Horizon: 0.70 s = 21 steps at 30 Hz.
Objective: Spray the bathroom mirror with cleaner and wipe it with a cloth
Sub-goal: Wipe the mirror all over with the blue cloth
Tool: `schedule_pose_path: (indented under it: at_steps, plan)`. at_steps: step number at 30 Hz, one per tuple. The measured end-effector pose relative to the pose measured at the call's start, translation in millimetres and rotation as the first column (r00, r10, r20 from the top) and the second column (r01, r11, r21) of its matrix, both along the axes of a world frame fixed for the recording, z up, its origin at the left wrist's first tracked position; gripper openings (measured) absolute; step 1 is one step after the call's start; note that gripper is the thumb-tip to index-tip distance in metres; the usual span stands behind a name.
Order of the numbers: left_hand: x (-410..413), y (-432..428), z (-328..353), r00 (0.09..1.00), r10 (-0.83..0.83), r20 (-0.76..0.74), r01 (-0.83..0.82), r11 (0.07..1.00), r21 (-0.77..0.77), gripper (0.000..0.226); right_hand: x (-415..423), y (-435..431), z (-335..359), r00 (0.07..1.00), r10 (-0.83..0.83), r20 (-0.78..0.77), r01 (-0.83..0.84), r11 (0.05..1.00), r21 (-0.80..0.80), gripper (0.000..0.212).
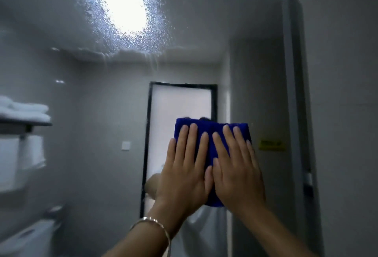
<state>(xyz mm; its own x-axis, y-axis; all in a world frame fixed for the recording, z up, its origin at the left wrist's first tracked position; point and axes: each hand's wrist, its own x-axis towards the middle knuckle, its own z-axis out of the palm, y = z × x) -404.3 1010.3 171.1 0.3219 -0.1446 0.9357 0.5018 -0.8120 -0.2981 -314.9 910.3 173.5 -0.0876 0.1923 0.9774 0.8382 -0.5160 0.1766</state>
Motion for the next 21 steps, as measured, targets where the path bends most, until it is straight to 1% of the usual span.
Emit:
schedule_pose_path:
  at_steps: [3, 6, 10, 12, 14, 17, 19, 21]
  plan:
    - [0, -1, 3, 0.999, -0.013, -0.030, 0.014, 1.000, 0.008, 0.065, 3, -3, 2, 0.999, 0.031, 0.016, -0.031, 0.999, -0.018, 0.047]
    - [4, -5, 29, 0.999, -0.015, -0.045, 0.014, 1.000, -0.005, 0.066, 8, -5, 28, 0.998, 0.050, 0.039, -0.049, 0.999, -0.013, 0.049]
    - [16, -30, 111, 1.000, 0.004, 0.014, -0.003, 0.999, -0.043, 0.066, 22, -23, 111, 0.999, -0.001, 0.037, 0.001, 1.000, -0.003, 0.053]
    - [28, -45, 155, 0.999, 0.035, -0.001, -0.035, 0.996, -0.081, 0.064, 32, -37, 155, 0.999, -0.038, 0.022, 0.037, 0.999, 0.003, 0.055]
    - [37, -60, 180, 0.997, 0.065, -0.030, -0.068, 0.989, -0.134, 0.062, 39, -46, 180, 0.997, -0.073, 0.007, 0.073, 0.997, 0.007, 0.056]
    - [44, -68, 177, 0.999, 0.041, -0.012, -0.043, 0.989, -0.139, 0.061, 44, -49, 176, 1.000, -0.016, 0.007, 0.015, 0.998, 0.064, 0.056]
    - [48, -67, 159, 1.000, 0.017, 0.005, -0.017, 0.995, -0.096, 0.063, 49, -47, 157, 1.000, 0.025, 0.011, -0.026, 0.992, 0.122, 0.058]
    - [54, -68, 136, 0.999, -0.026, 0.024, 0.027, 0.999, -0.045, 0.063, 55, -52, 132, 1.000, 0.031, -0.006, -0.029, 0.990, 0.135, 0.056]
